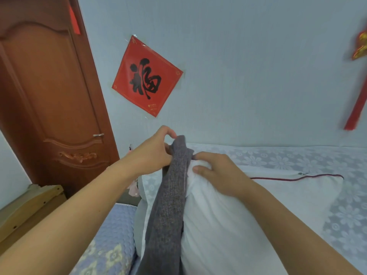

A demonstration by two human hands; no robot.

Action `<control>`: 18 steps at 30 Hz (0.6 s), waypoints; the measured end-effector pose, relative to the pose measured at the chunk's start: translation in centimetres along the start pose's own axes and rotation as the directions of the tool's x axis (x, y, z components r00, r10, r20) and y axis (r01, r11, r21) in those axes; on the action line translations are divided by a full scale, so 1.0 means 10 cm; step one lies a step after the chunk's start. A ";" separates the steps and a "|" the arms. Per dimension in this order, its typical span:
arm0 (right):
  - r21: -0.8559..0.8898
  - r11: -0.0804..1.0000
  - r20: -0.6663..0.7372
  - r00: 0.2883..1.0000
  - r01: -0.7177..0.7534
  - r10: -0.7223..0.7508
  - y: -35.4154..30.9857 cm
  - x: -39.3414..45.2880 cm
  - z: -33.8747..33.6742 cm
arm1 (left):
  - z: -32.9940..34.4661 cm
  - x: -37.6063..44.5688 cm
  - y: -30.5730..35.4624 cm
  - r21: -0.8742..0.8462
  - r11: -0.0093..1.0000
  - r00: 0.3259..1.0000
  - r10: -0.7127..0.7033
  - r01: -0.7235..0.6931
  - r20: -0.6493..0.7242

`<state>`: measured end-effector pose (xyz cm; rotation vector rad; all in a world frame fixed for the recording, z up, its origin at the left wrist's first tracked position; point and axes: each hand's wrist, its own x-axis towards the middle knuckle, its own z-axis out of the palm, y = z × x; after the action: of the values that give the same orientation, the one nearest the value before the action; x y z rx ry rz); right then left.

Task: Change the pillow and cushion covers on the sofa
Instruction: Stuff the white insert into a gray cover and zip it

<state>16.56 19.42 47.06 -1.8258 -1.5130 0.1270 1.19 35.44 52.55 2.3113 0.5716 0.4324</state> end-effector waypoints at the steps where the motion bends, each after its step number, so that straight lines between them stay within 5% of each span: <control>1: 0.027 0.999 -0.025 0.999 -0.028 0.029 -0.01 0.01 0.03 | 0.02 0.01 0.01 -0.009 1.000 1.000 0.004 -0.004 -0.013; 6: 0.292 0.933 -0.249 0.926 -0.208 0.284 -0.04 -0.05 0.08 | 0.23 -0.14 -0.10 -0.362 0.924 0.988 0.084 -0.126 -0.130; 11: 0.336 0.924 -0.302 0.909 -0.182 0.288 -0.01 -0.08 0.10 | 0.36 -0.24 -0.11 -0.186 0.942 0.960 0.280 -0.280 -0.027; 15: 0.404 0.904 -0.229 0.942 -0.137 0.245 0.02 -0.08 0.11 | 0.39 -0.13 0.00 0.166 0.918 0.933 0.351 -0.360 0.083; 18: 0.481 0.867 -0.208 0.944 -0.128 0.255 0.05 -0.10 0.07 | 0.47 -0.08 -0.02 0.171 0.910 0.926 0.368 -0.378 0.089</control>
<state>16.31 18.92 45.87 -1.5278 -1.0016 0.3009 2.58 32.49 49.02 2.6119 0.1400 0.5100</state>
